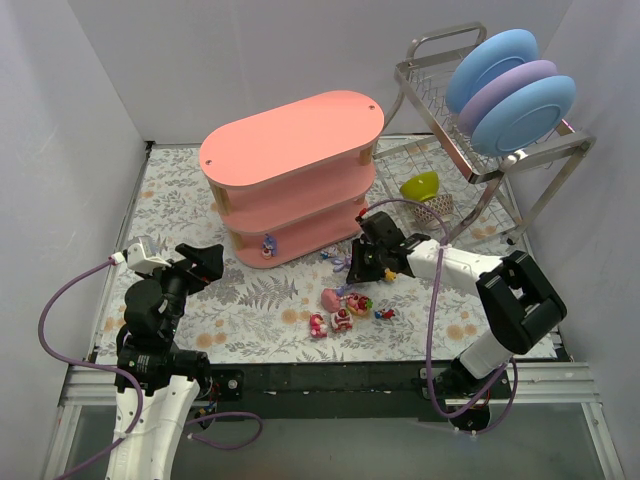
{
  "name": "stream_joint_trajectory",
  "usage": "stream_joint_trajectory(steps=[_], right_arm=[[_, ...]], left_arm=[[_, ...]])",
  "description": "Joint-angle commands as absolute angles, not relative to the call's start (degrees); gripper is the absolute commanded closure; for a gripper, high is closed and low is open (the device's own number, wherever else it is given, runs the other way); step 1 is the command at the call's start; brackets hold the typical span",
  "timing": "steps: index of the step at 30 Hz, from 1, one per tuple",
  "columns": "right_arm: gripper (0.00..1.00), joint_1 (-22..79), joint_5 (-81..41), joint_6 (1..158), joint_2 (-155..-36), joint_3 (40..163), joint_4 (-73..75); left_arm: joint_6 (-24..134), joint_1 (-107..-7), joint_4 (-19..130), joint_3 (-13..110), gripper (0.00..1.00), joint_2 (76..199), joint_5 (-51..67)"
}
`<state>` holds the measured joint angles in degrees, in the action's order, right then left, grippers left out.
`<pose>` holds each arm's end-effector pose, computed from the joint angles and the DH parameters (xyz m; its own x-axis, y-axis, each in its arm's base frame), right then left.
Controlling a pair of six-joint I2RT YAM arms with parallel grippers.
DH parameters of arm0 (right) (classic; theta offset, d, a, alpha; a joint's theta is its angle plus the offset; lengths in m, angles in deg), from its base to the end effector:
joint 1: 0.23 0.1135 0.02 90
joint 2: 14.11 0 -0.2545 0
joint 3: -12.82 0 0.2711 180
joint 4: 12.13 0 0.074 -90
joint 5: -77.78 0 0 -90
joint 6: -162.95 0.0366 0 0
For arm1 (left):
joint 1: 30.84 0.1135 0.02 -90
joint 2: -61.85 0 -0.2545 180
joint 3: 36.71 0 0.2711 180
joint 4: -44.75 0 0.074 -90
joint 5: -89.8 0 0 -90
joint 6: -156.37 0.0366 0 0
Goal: Place and organize the plastic toys onto the shelf
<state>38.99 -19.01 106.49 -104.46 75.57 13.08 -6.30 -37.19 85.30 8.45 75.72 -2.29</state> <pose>0.2518 0.2111 0.1545 -0.8919 -0.0198 -0.4518 -0.2285 0.8819 0.4125 0.1132 -0.0113 0.2975 -0.1190 -0.9466 -0.2996 -0.1304 0.3140 -0.9404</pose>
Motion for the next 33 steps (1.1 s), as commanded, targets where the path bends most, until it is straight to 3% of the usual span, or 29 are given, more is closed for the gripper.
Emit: stream_joint_trajectory(steps=[1,8,21,33], right_arm=[[0.85,39.06,-21.63,106.53,-100.51,75.8,8.92],[0.99,41.86,-20.76,98.63,-98.4,77.11,2.6],[0.99,56.63,-9.51,69.12,-92.25,66.06,-29.12],[0.99,62.43,-3.0,56.69,-95.58,60.68,-49.34]], left_arm=[[-5.79,-37.35,84.69,8.33,0.02,75.56,-1.61],[-5.79,-37.35,84.61,8.5,0.02,75.82,-1.78],[-5.88,-37.35,84.78,8.5,0.02,76.61,-1.87],[-5.88,-37.35,84.69,8.59,0.02,78.02,-1.52]])
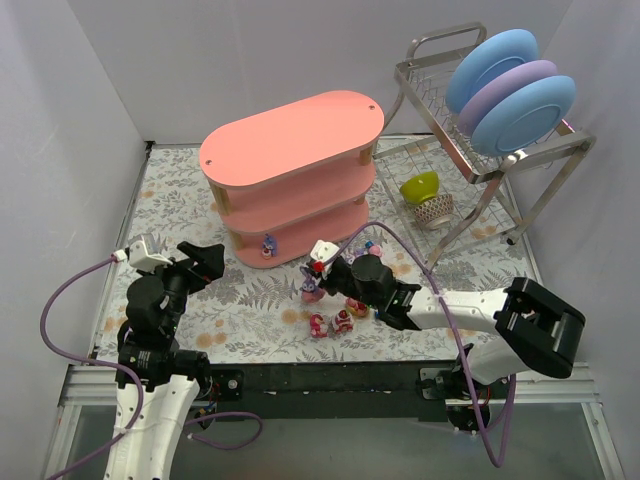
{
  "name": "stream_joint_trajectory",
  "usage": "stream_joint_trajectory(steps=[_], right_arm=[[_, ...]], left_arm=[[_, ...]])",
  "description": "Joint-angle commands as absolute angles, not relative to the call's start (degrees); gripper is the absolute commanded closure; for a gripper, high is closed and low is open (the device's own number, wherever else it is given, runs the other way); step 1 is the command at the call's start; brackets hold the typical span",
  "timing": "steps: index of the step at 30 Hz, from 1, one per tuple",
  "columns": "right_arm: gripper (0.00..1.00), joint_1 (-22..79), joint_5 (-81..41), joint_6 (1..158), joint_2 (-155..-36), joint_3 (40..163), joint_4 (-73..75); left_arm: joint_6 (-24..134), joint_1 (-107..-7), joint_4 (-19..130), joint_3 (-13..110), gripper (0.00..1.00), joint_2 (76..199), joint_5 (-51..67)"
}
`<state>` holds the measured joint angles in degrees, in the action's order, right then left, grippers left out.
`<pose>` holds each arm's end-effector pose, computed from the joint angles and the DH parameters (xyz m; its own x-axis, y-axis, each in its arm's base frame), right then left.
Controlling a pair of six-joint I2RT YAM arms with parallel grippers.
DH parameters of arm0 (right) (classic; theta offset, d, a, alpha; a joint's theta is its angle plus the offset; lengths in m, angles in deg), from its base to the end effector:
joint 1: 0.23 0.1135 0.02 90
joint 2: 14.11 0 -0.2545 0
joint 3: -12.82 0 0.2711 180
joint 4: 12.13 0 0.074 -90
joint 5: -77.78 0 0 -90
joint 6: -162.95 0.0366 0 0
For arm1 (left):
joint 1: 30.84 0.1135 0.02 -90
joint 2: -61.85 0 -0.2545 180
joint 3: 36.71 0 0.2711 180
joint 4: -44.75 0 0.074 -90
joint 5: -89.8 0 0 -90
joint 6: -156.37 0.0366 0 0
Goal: Place and organize the plastic toys onto the shelf
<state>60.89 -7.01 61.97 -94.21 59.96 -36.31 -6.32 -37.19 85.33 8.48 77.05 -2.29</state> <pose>0.1540 0.2723 0.1999 0.0855 -0.2378 -0.9675 -0.8275 0.5239 -0.2018 0.1173 -0.0117 0.2954 -0.1259 -0.9460 -0.2989 -0.1521 0.3161 -0.9365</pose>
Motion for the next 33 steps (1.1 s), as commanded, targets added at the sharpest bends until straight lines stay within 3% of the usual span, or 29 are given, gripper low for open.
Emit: stream_joint_trajectory(steps=[1,11,33], right_arm=[[0.99,63.13,-2.56,55.91,-96.2,60.85,-50.4],[0.99,66.56,6.66,49.05,-107.0,62.08,-64.37],[0.99,66.04,14.32,32.96,-118.08,66.83,-88.02]], left_arm=[[-5.88,-37.35,84.78,8.59,0.02,78.19,-1.52],[-5.79,-37.35,84.78,8.77,0.02,78.98,-1.34],[-5.62,-37.35,84.52,8.86,0.02,80.22,-0.55]])
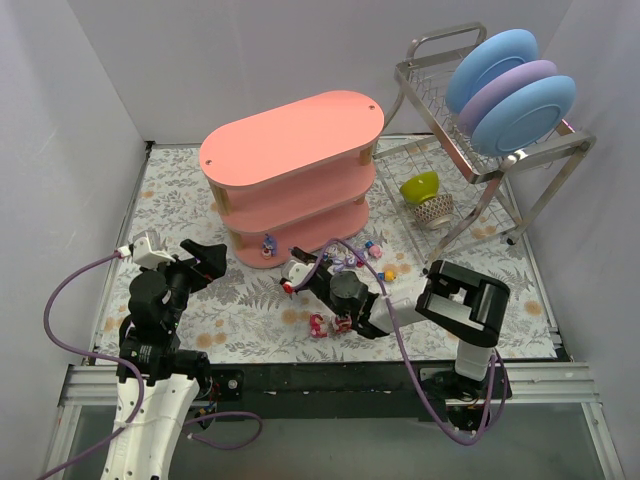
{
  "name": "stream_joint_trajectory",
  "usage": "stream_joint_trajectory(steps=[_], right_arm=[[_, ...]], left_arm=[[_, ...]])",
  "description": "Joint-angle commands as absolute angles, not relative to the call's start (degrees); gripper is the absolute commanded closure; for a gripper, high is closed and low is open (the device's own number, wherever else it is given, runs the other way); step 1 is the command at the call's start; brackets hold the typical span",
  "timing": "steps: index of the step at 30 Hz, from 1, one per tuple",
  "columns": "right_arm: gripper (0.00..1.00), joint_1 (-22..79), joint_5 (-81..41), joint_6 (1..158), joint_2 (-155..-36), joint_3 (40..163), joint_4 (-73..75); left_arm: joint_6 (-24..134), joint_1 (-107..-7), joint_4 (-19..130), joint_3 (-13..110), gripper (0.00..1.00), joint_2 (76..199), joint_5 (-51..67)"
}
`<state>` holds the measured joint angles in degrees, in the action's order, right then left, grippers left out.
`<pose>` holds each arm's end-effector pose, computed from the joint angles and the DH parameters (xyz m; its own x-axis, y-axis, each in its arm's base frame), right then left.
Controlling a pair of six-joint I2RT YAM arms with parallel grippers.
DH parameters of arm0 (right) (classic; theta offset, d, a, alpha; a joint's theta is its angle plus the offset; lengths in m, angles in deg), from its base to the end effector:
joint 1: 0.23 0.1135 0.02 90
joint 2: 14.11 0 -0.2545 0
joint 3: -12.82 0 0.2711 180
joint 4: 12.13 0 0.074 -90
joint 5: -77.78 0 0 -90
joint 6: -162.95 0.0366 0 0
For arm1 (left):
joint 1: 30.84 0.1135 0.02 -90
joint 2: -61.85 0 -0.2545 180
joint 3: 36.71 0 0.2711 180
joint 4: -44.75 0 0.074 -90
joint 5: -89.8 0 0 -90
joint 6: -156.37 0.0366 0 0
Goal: Place and organize the plastic toys onto the shelf
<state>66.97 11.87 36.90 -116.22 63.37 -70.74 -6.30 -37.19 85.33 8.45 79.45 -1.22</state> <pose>0.1488 0.3155 0.1632 0.4413 -0.3365 -0.8319 -0.5255 0.6545 -0.5435 0.1248 -0.0132 0.2910 -0.1558 -0.9430 -0.2940 -0.1859 0.3204 -0.9289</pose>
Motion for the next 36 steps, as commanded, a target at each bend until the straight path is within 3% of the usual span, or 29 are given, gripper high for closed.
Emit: stream_joint_trajectory(steps=[1,36], right_arm=[[0.99,65.87,14.15,32.96,-118.61,66.92,-88.98],[0.99,62.0,12.82,32.7,-122.47,71.04,-101.64]], left_arm=[[-5.53,-37.35,84.52,8.86,0.02,80.3,-0.55],[-4.91,-37.35,83.9,8.77,0.02,80.74,1.47]])
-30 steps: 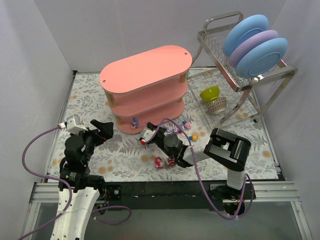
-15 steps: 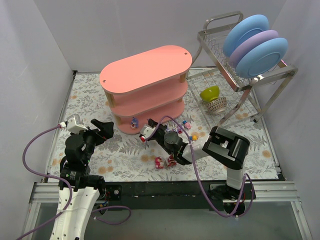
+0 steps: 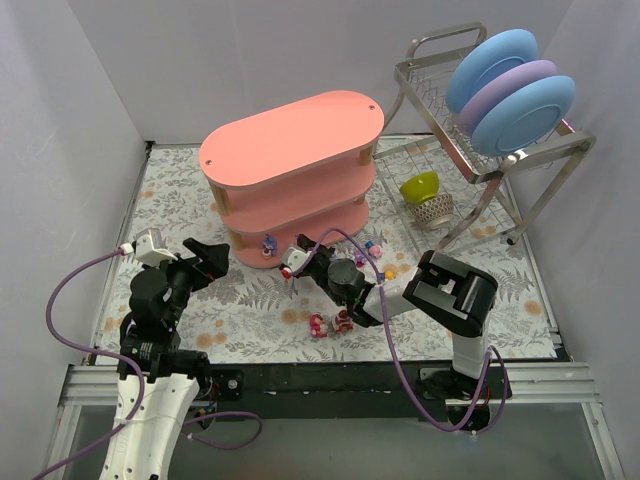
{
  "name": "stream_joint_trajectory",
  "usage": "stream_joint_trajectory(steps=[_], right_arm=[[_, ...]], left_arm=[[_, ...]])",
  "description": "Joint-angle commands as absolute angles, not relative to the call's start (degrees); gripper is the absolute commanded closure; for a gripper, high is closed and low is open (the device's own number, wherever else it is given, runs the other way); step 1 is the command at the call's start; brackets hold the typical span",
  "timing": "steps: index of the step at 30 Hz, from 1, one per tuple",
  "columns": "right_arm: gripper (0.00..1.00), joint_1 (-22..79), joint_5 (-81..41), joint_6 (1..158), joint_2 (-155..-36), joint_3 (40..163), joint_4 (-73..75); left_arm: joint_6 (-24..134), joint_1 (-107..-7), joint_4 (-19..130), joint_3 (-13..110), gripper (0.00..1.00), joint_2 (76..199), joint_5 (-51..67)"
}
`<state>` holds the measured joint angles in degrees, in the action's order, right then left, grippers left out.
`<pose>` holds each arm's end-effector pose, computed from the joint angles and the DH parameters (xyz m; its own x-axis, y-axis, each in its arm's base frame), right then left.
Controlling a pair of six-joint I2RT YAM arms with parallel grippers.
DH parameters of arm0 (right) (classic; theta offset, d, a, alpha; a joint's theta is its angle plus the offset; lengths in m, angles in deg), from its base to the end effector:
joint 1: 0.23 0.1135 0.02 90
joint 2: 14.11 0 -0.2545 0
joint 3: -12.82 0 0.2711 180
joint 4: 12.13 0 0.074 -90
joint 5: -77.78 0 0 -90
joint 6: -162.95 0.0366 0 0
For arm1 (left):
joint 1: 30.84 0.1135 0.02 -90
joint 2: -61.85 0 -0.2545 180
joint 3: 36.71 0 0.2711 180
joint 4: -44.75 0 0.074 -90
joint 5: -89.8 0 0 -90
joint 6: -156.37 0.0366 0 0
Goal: Place and organize the plastic toys onto the shelf
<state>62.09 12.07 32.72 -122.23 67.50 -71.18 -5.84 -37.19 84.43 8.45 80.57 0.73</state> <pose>0.1840 0.3184 0.1481 0.4332 -0.4415 -0.7858 -0.4417 0.6559 -0.6121 0.1285 -0.0149 0.2906 -0.1898 -0.9368 -0.2939 -0.1782 0.3272 -0.9280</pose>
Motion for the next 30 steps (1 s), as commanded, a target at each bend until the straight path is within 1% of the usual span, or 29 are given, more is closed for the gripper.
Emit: stream_joint_trajectory(steps=[1,18,25,30], right_arm=[[0.99,62.0,13.0,32.52,-122.74,71.57,-101.91],[0.99,60.68,14.49,32.61,-128.54,76.32,-104.81],[0.99,60.41,14.85,33.65,-129.43,75.62,-106.3],[0.99,60.5,14.41,35.68,-127.41,72.64,-106.66]], left_arm=[[-5.0,-37.35,83.9,8.86,0.02,80.74,1.47],[-4.83,-37.44,83.73,8.77,0.02,80.83,1.99],[-4.82,-37.35,83.64,8.77,0.02,80.92,2.08],[-4.74,-37.35,83.64,8.68,0.02,80.83,2.17]])
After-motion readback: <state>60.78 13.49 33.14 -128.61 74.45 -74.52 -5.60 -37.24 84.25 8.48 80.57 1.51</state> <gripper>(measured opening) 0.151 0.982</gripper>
